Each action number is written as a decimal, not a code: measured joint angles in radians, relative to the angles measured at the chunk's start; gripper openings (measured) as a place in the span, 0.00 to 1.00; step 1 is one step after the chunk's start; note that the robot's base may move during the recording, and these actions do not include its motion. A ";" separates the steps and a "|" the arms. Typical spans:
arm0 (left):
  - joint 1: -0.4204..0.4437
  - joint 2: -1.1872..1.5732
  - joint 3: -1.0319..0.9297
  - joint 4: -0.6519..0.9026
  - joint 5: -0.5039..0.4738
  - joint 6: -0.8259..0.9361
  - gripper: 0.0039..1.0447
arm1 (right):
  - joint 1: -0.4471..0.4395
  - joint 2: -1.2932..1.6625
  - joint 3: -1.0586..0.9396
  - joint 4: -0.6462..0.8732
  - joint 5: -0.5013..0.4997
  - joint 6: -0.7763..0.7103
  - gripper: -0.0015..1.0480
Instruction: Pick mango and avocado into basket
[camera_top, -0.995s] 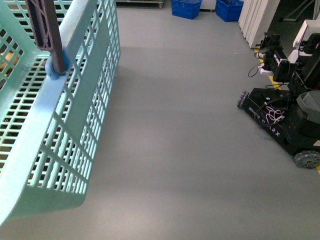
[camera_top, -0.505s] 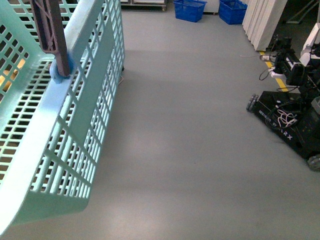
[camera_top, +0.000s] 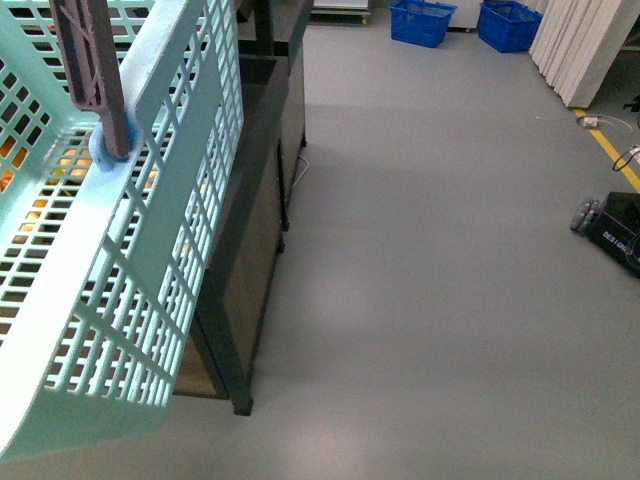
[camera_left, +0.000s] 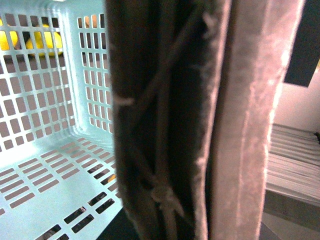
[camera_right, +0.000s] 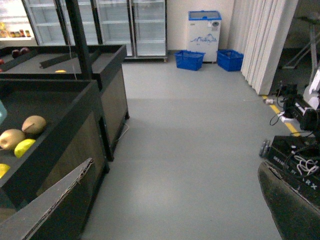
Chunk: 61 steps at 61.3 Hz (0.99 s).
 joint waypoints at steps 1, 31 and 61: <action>0.000 0.000 0.000 0.000 0.000 0.000 0.14 | 0.000 0.000 0.000 0.000 0.003 0.000 0.92; 0.001 0.000 -0.001 0.000 0.000 0.000 0.14 | 0.000 0.001 0.000 0.000 0.003 0.000 0.92; 0.001 0.000 -0.001 0.000 0.000 0.000 0.14 | 0.000 0.000 0.000 0.000 0.002 0.000 0.92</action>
